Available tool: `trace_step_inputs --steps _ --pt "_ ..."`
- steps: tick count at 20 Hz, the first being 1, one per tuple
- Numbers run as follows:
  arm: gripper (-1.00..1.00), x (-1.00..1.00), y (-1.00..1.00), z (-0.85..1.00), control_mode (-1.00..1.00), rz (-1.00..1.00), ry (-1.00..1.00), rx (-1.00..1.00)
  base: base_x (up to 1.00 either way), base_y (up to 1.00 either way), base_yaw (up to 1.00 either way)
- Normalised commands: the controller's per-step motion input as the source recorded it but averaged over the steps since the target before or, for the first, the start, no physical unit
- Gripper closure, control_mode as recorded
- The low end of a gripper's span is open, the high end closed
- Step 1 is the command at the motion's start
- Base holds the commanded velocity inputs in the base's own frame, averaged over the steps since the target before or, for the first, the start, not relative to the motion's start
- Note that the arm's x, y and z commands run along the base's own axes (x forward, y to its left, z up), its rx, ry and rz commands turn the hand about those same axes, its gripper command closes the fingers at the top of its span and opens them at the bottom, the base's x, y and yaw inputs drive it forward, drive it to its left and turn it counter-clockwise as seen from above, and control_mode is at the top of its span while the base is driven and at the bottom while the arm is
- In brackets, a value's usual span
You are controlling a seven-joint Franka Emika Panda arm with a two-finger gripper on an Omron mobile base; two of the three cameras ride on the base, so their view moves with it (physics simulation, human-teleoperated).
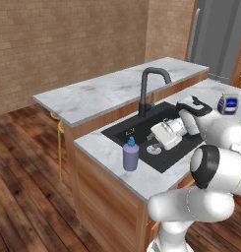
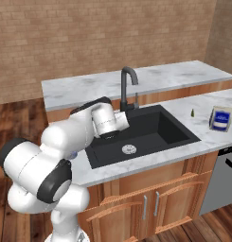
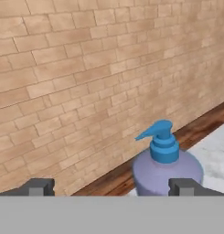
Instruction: Open the cabinet. Pick the soap dispenser and place it next to the sink. Then close the cabinet.
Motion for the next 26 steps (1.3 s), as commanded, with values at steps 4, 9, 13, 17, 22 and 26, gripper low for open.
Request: trace_step_inputs --steps 4,9,13,17,22,26 --pt "-1.0 -0.39 0.0 0.26 -1.0 -0.2 0.19 -0.03 0.0 0.0 0.0" --pt "-1.0 -0.39 0.0 0.19 -1.0 -0.23 0.1 -0.15 0.0 0.0 0.0" --pt "-1.0 -0.37 0.0 0.24 -1.0 -0.25 0.11 -0.16 0.0 0.0 0.0" --pt "-1.0 -0.35 -0.01 0.3 -1.0 -0.23 0.16 -0.13 0.0 0.0 0.0" --pt "-1.0 -0.39 -0.03 0.3 -1.0 -0.22 0.16 -0.1 0.0 0.0 0.0" --pt "-1.0 -0.42 -0.02 0.26 -1.0 -0.23 0.12 -0.11 0.0 0.0 0.0"
